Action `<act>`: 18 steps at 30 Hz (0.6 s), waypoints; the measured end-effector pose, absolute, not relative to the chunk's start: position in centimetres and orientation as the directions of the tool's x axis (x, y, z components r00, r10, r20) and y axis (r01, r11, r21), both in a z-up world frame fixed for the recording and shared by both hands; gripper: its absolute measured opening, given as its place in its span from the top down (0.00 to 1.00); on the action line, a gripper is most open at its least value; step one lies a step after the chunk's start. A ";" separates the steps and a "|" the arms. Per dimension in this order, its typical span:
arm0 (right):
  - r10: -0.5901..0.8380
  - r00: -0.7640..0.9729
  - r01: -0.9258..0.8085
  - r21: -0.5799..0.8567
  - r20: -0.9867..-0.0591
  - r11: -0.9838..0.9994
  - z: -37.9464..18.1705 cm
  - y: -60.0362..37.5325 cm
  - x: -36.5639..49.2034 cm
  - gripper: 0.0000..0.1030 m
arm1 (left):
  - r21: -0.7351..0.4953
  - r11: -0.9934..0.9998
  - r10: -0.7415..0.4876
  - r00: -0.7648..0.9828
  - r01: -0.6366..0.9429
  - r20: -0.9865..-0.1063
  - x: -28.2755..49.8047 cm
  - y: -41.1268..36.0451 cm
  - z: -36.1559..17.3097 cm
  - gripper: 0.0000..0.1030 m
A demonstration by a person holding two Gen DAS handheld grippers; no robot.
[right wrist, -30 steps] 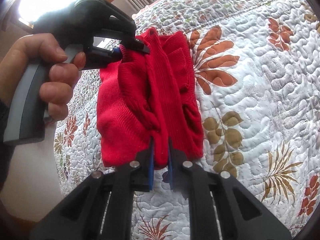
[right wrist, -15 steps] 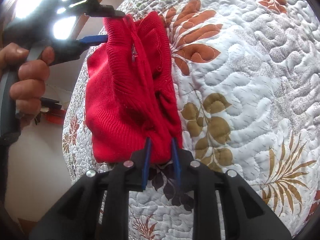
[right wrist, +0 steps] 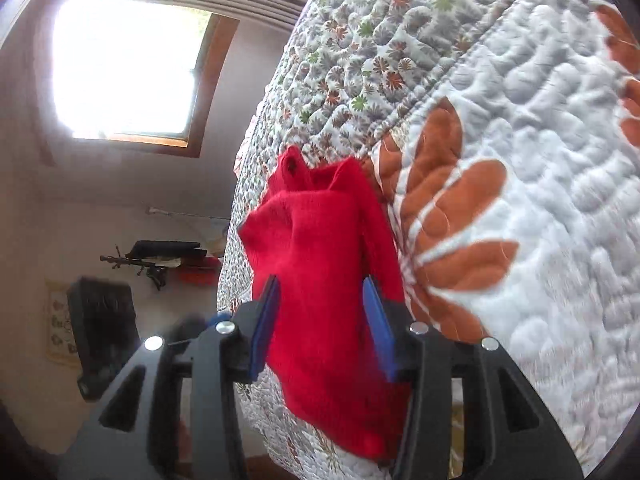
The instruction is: Fold small clothes
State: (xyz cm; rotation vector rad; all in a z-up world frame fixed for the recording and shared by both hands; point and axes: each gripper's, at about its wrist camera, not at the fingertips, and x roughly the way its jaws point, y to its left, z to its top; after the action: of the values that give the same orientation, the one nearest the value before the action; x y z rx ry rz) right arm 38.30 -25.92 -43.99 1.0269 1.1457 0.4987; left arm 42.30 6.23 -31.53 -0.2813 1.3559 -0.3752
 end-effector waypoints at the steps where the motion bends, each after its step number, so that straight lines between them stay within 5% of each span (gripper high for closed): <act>1: 0.793 0.363 0.168 0.871 -0.490 0.461 -44.6 -25.7 39.4 0.58 | -0.413 0.905 -0.424 0.152 0.100 -0.893 41.5 6.5 -32.1 0.38; 7: 0.809 0.322 0.141 0.870 -0.491 0.472 -45.0 -24.9 43.0 0.63 | -0.448 0.884 -0.461 0.085 0.134 -0.884 38.7 7.0 -34.2 0.38; 16: 0.706 0.269 -0.034 0.726 -0.655 0.687 -41.7 -21.0 43.9 0.62 | -0.438 0.890 -0.446 0.050 0.125 -0.894 38.4 8.4 -35.7 0.39; 17: 0.698 0.265 -0.048 0.714 -0.665 0.698 -41.7 -20.4 44.2 0.67 | -0.437 0.891 -0.445 0.046 0.123 -0.894 38.4 8.5 -35.7 0.39; 18: 0.694 0.270 -0.066 0.706 -0.668 0.705 -41.4 -20.0 44.4 0.85 | -0.436 0.891 -0.444 0.044 0.123 -0.895 38.3 8.6 -35.7 0.39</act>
State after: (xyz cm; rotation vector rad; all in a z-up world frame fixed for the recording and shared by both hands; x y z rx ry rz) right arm 44.37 -20.01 -41.37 0.6281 1.1996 0.5596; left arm 38.30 8.58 -35.74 -0.2690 1.4677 -0.4413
